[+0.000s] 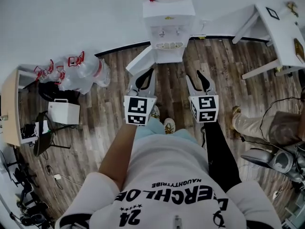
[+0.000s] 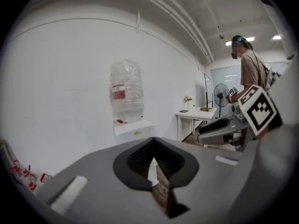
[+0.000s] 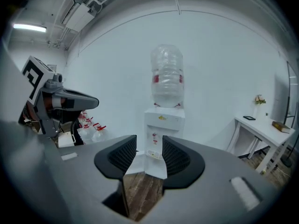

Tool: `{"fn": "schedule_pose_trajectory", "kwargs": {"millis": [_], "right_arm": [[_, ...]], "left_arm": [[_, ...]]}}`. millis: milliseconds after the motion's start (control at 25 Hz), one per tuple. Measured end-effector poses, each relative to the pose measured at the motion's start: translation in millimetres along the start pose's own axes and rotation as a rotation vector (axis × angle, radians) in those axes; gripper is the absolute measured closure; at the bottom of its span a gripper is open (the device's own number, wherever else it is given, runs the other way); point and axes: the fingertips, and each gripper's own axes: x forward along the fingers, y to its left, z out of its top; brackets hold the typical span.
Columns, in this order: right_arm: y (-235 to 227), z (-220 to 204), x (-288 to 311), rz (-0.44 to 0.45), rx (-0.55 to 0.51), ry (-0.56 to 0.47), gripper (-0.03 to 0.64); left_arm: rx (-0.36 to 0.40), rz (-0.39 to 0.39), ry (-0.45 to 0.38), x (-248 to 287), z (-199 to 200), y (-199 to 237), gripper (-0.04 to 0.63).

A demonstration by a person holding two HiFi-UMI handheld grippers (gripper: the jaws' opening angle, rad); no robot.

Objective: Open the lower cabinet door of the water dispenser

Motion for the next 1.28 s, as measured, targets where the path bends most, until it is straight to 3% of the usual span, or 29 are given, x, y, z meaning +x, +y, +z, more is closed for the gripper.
{"fn": "schedule_pose_trajectory", "kwargs": {"millis": [320, 1000, 1160, 1280], "right_arm": [[-2.0, 36.3, -31.1, 0.0, -0.037, -0.08, 0.446], [18.4, 46.2, -37.0, 0.046, -0.032, -0.114, 0.45], [20.0, 44.5, -40.1, 0.048, -0.023, -0.106, 0.574], [18.1, 45.8, -41.8, 0.038, -0.025, -0.115, 0.614]], "left_arm": [[0.031, -0.008, -0.055, -14.7, 28.5, -12.8, 0.538], [0.042, 0.024, -0.102, -35.2, 48.0, 5.1, 0.538], [0.046, 0.01, -0.114, -40.1, 52.8, 1.5, 0.538], [0.046, 0.01, -0.114, -41.5, 53.0, 1.4, 0.538]]}}
